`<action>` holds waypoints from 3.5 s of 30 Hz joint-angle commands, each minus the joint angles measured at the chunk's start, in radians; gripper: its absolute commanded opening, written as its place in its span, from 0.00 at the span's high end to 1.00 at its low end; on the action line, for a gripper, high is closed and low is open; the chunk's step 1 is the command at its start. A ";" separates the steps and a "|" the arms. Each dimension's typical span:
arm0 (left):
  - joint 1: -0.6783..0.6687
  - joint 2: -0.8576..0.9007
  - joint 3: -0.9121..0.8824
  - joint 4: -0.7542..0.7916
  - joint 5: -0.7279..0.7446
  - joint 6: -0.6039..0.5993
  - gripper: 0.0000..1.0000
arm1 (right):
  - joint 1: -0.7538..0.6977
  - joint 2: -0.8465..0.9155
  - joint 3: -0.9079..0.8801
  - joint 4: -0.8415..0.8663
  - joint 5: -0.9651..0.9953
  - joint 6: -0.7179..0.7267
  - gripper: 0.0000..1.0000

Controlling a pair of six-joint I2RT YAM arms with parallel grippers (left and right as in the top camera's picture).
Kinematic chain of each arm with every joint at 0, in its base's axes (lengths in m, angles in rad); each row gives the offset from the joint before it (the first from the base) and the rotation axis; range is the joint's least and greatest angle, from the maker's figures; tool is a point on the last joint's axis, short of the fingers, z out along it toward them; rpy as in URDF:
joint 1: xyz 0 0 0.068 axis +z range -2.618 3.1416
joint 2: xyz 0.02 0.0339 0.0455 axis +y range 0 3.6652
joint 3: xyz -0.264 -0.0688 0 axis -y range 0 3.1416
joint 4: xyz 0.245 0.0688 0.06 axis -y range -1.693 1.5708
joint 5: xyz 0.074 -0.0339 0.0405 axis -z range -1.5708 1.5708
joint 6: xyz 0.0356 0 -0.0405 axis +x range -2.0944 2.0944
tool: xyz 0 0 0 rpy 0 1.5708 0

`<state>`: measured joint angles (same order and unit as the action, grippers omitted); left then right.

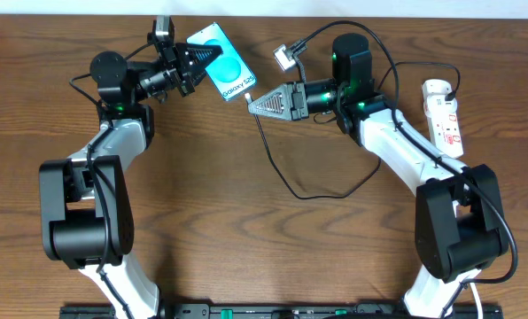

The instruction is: Plug charger to phone and switch on socket

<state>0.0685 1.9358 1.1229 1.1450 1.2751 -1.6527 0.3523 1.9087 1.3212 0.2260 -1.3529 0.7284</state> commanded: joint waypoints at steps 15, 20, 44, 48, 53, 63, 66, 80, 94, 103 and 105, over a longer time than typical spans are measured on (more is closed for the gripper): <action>-0.003 0.004 0.011 0.013 -0.034 0.023 0.93 | 0.014 0.006 0.012 0.003 0.010 0.007 0.99; -0.005 0.004 0.011 0.013 -0.034 0.028 0.93 | 0.016 0.006 0.012 0.003 0.016 0.008 0.99; -0.039 0.004 0.011 0.013 -0.037 0.047 0.93 | 0.006 0.006 0.012 0.018 0.019 0.008 0.99; -0.039 0.004 0.011 0.013 -0.034 0.046 0.93 | 0.001 0.006 0.012 0.018 0.019 0.008 0.99; -0.039 0.004 0.011 0.013 -0.033 0.039 0.93 | -0.004 0.006 0.012 0.018 0.019 0.007 0.99; -0.039 0.004 0.011 0.013 -0.027 0.039 0.92 | -0.010 0.006 0.012 0.018 0.019 -0.001 0.99; -0.039 0.004 0.011 0.013 -0.026 0.035 0.93 | -0.018 0.006 0.012 0.017 0.019 -0.001 0.99; -0.039 0.004 0.011 0.013 -0.029 0.031 0.93 | -0.021 0.006 0.012 0.017 0.019 0.000 0.99; -0.039 0.004 0.011 0.013 -0.038 0.016 0.92 | -0.001 0.006 0.011 0.013 0.039 0.000 0.99; -0.039 0.004 0.011 0.013 -0.049 -0.002 0.93 | -0.001 0.006 0.011 0.013 0.042 0.000 0.99; -0.039 0.004 0.011 0.013 -0.049 -0.002 0.93 | -0.001 0.006 0.011 0.010 0.042 0.000 0.99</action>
<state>0.0353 1.9358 1.1229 1.1446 1.2243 -1.6424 0.3428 1.9087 1.3212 0.2375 -1.3304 0.7307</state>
